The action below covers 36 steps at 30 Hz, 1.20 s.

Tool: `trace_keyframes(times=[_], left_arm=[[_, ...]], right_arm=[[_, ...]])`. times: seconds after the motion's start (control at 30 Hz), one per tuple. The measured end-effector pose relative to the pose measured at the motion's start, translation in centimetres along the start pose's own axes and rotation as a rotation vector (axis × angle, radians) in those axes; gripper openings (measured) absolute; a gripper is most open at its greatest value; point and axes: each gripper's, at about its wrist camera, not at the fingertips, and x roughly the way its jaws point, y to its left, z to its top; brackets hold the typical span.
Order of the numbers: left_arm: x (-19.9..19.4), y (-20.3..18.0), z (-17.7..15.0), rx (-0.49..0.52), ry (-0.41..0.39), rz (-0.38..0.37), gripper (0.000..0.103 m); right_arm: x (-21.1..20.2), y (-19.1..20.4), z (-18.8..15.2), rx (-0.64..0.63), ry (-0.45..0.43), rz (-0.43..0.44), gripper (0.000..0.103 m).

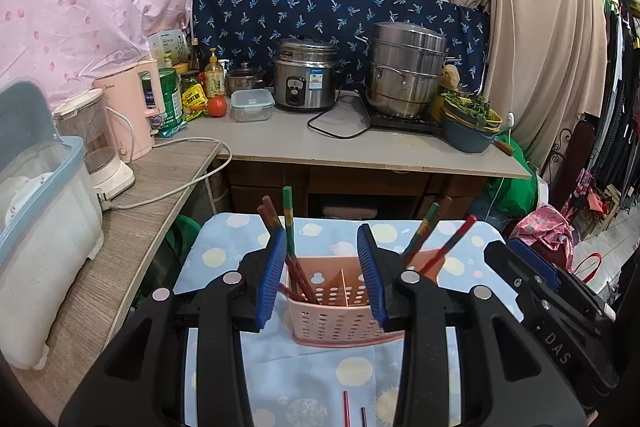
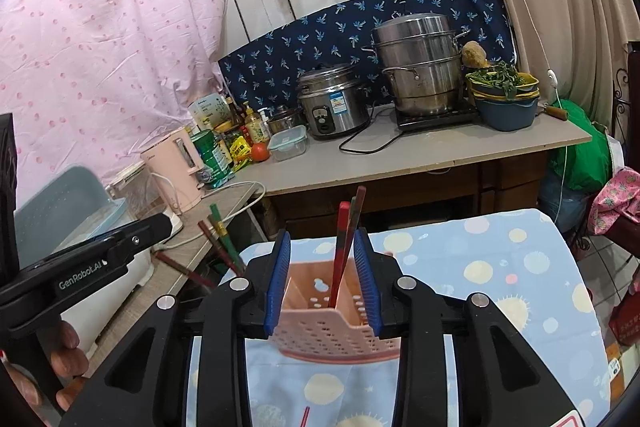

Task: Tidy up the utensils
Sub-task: 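Move both tools back to the last two chopsticks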

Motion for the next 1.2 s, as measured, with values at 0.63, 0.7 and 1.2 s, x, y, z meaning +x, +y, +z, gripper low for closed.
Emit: trace_keyframes(times=[0.63,0.7,1.2], left_arm=[[-3.8,-0.7,-4.7,0.031,0.013,0.024,0.035],[-4.0,-0.8,-5.3,0.032,0.020,0.024,0.035],[-4.9,0.0,-10.7,0.034,0.095,0.040,0.035]], right_arm=[[-4.4,1.4,-5.6,-0.026,0.065,0.007,0.035],[-4.7,1.6,-6.4,-0.034,0.078,0.004,0.035],[-6.5,2.5,-12.5,-0.052,0.195,0.014,0.035]])
